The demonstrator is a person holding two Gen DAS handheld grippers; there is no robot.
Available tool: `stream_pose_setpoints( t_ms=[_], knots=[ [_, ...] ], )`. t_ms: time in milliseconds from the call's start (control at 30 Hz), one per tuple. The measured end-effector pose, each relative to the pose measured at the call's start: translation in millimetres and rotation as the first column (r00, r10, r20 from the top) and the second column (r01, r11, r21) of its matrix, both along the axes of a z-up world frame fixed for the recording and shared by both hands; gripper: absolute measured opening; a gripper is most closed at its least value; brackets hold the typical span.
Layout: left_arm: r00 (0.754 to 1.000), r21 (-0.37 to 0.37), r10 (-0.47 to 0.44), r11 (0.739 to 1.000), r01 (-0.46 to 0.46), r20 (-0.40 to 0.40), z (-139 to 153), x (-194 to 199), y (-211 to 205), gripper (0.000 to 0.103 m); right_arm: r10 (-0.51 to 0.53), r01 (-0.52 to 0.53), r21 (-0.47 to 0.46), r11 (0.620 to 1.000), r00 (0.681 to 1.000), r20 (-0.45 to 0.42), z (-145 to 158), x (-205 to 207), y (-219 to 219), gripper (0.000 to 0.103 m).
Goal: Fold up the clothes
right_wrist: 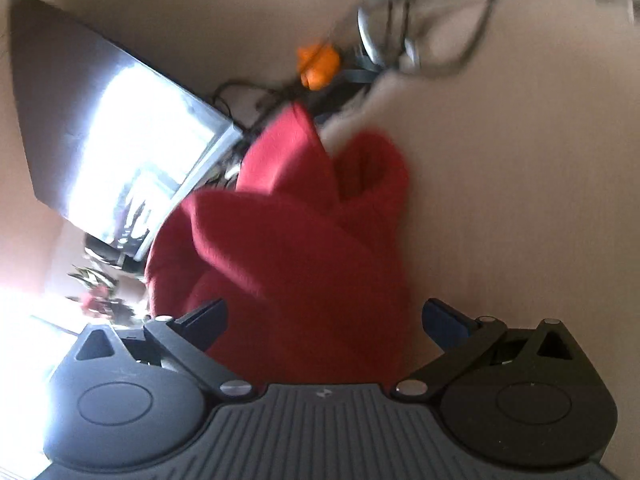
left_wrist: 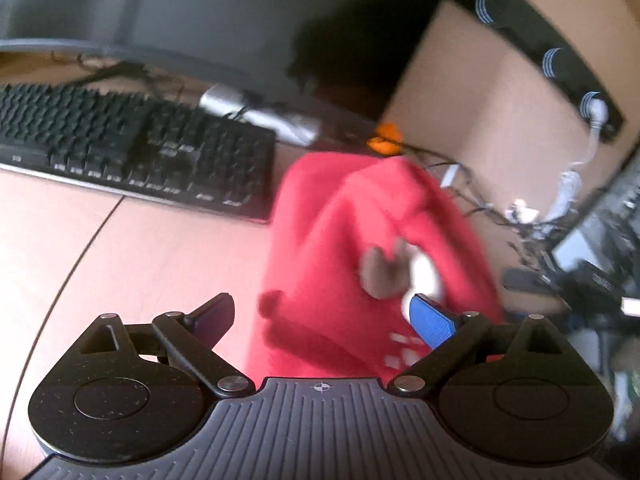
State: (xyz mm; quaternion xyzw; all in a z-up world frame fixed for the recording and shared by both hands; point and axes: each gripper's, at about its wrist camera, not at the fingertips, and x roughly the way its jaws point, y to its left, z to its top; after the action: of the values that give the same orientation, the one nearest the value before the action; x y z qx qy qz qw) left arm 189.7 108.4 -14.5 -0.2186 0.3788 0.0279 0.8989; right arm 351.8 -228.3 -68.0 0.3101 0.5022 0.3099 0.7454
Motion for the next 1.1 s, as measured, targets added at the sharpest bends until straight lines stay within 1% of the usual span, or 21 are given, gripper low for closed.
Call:
stream_pose_setpoints(
  t_ms=[33,100,133,200,233,300,333,400,467,533,600,667,700,733,800,833,900,967,1033,1067,1100],
  knots=[
    [1.0,-0.016,0.0,1.0,-0.001,-0.023,-4,7,2,0.097,0.027,-0.027,0.015,1.0,0.999,0.026,7,-4,5,0.103],
    [0.996,-0.054,-0.063,0.996,0.066,0.056,12,9,0,0.097,0.11,-0.109,-0.016,0.994,0.98,0.167,35,-17,21,0.103],
    [0.99,-0.071,-0.095,0.992,0.102,0.1,22,9,-2,0.097,0.163,-0.152,-0.064,0.986,0.958,0.237,48,-23,31,0.103],
    [0.975,-0.009,-0.145,0.989,0.149,0.167,42,6,-3,0.097,0.265,-0.214,-0.185,0.959,0.91,0.318,61,-31,54,0.103],
    [0.975,0.038,-0.148,0.989,0.144,0.164,49,7,-3,0.097,0.302,-0.23,-0.243,0.943,0.897,0.324,60,-33,63,0.103],
    [0.988,0.152,-0.124,0.982,0.108,0.095,46,14,0,0.098,0.359,-0.24,-0.354,0.904,0.875,0.324,55,-39,81,0.103],
    [0.992,0.21,-0.114,0.972,0.102,0.046,38,19,0,0.098,0.382,-0.236,-0.401,0.885,0.862,0.334,54,-43,86,0.103],
    [0.995,0.323,-0.087,0.941,0.099,-0.051,20,30,-1,0.098,0.415,-0.232,-0.453,0.861,0.835,0.362,62,-50,90,0.103],
    [0.991,0.372,-0.105,0.919,0.13,-0.087,6,33,-1,0.098,0.396,-0.206,-0.447,0.871,0.832,0.388,75,-50,87,0.103],
    [0.989,0.383,-0.125,0.912,0.147,-0.084,1,32,-1,0.099,0.331,-0.124,-0.445,0.887,0.842,0.425,89,-41,82,0.103],
    [0.987,0.385,-0.136,0.909,0.158,-0.084,0,33,1,0.099,0.253,-0.013,-0.47,0.883,0.856,0.451,97,-25,84,0.103],
    [0.986,0.378,-0.148,0.91,0.168,-0.081,-3,31,3,0.099,0.213,0.049,-0.502,0.863,0.867,0.45,96,-9,95,0.103],
    [0.985,0.372,-0.152,0.912,0.171,-0.081,-4,31,5,0.099,0.205,0.072,-0.53,0.845,0.873,0.444,92,-1,103,0.103],
    [0.985,0.364,-0.156,0.915,0.174,-0.079,-4,30,7,0.099,0.205,0.087,-0.569,0.818,0.88,0.429,84,6,111,0.103],
    [0.984,0.348,-0.164,0.92,0.18,-0.075,-4,28,10,0.099,0.205,0.103,-0.657,0.747,0.904,0.375,60,20,127,0.103],
    [0.983,0.342,-0.169,0.921,0.185,-0.075,-5,28,12,0.099,0.193,0.09,-0.673,0.734,0.923,0.334,45,30,133,0.103],
    [0.98,0.318,-0.185,0.927,0.197,-0.068,-5,28,18,0.099,0.125,0.094,-0.632,0.769,0.948,0.293,34,35,129,0.103],
    [0.978,0.276,-0.203,0.938,0.21,-0.053,-3,28,27,0.099,0.089,0.112,-0.589,0.8,0.949,0.302,43,28,114,0.103],
    [0.975,0.233,-0.221,0.947,0.224,-0.037,0,28,35,0.098,0.046,0.127,-0.512,0.849,0.949,0.311,54,15,93,0.103],
    [0.971,0.143,-0.238,0.961,0.237,-0.01,3,28,44,0.098,0.02,0.131,-0.468,0.874,0.952,0.304,58,10,82,0.103],
    [0.965,0.023,-0.26,0.966,0.259,0.025,4,28,54,0.098,-0.005,0.132,-0.421,0.898,0.957,0.289,61,2,69,0.103]
  ],
)
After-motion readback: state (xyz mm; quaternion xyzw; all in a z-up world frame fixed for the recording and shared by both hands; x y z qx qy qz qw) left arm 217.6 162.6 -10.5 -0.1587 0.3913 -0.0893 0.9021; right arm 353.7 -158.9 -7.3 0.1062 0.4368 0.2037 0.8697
